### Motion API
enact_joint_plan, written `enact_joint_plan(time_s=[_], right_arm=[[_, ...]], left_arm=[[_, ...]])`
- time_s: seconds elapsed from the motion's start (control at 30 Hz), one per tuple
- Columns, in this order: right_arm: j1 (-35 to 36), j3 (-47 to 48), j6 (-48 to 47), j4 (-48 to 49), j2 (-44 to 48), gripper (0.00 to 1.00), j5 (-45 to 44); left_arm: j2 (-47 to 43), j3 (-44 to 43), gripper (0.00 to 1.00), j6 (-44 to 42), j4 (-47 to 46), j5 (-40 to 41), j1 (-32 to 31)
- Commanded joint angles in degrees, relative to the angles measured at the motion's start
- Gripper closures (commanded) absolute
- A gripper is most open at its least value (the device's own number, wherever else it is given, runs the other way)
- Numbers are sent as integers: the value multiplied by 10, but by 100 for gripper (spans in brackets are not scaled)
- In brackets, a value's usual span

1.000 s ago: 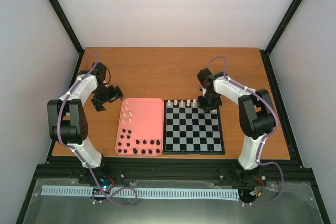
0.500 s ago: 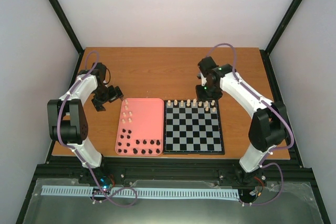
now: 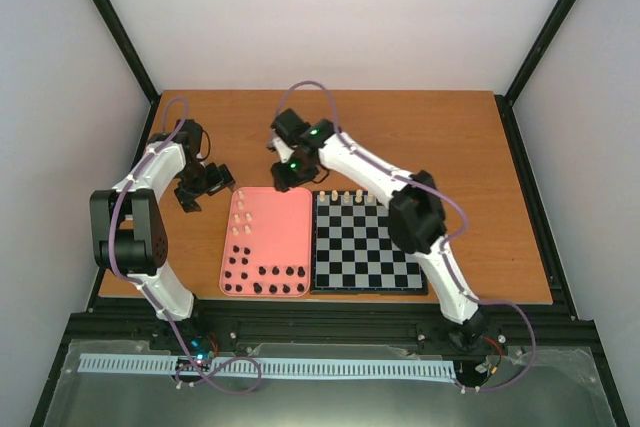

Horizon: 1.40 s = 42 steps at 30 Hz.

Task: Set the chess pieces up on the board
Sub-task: Pick up the chess piece from the storage box.

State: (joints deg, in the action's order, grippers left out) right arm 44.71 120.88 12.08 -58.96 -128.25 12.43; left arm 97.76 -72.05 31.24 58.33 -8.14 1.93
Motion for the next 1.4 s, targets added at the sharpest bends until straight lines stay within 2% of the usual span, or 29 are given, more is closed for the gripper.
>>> enact_joint_plan(time_s=[0.0, 0.27, 0.63, 1.07, 1.27, 1.37], right_arm=[[33, 107, -27, -18, -80, 50, 48], [56, 131, -48, 17, -143, 51, 99], [72, 175, -52, 39, -202, 52, 125], [81, 189, -46, 47, -230, 55, 129], [81, 192, -43, 49, -235, 58, 127], [81, 194, -42, 52, -236, 63, 125]], left_arm=[[-13, -10, 0, -4, 0, 2, 4], [-12, -12, 0, -4, 1, 3, 4], [-17, -9, 0, -3, -1, 0, 4], [-20, -3, 0, -4, -4, -2, 4], [-20, -2, 0, -3, -5, -3, 4], [-19, -3, 0, -4, -5, -4, 4]])
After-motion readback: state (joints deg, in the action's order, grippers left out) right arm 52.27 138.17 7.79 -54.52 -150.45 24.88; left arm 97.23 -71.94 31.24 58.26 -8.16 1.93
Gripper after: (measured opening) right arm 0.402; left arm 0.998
